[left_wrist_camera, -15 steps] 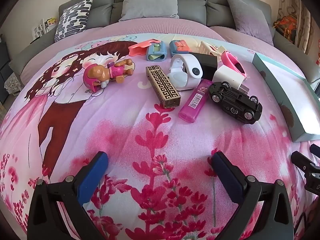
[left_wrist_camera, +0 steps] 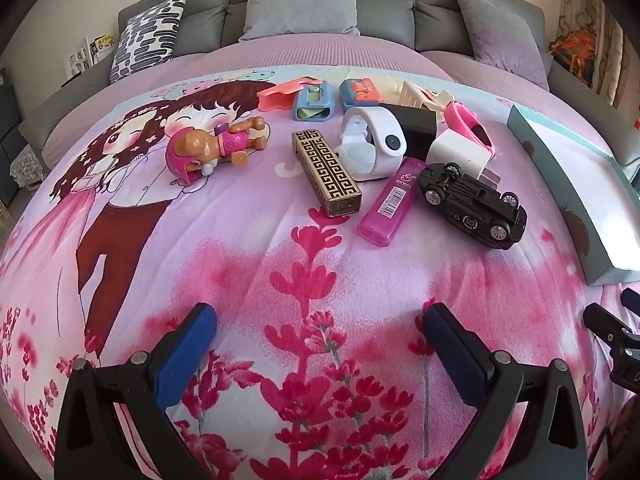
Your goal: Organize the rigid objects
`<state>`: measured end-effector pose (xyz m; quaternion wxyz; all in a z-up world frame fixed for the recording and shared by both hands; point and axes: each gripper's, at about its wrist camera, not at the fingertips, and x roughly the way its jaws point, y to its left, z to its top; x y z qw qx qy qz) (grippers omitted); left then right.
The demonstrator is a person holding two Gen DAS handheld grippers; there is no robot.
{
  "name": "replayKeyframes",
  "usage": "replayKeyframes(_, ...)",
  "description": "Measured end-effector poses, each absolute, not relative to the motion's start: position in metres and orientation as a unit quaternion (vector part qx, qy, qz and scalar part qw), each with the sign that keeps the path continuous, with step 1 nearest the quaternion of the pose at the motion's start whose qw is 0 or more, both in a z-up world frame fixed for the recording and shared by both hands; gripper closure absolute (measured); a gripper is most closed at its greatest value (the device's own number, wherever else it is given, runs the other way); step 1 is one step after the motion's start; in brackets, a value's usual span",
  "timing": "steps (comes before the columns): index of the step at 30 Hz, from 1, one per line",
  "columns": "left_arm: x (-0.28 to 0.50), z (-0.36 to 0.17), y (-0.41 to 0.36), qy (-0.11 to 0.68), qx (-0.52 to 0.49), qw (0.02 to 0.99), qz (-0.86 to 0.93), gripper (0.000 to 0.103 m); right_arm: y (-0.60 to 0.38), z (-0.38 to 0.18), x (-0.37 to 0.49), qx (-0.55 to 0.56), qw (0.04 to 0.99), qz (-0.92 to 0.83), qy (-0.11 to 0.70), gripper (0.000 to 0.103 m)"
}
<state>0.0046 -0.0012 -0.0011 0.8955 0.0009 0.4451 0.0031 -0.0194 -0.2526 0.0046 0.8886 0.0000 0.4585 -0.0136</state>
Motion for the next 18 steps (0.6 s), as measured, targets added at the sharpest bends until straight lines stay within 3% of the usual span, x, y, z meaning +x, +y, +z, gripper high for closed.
replayKeyframes(18,0.0088,-0.0037,0.0014,0.466,-0.002,0.885,0.003,0.000,-0.2491,0.0053,-0.0165,-0.004,0.887,-0.017,0.461,0.000)
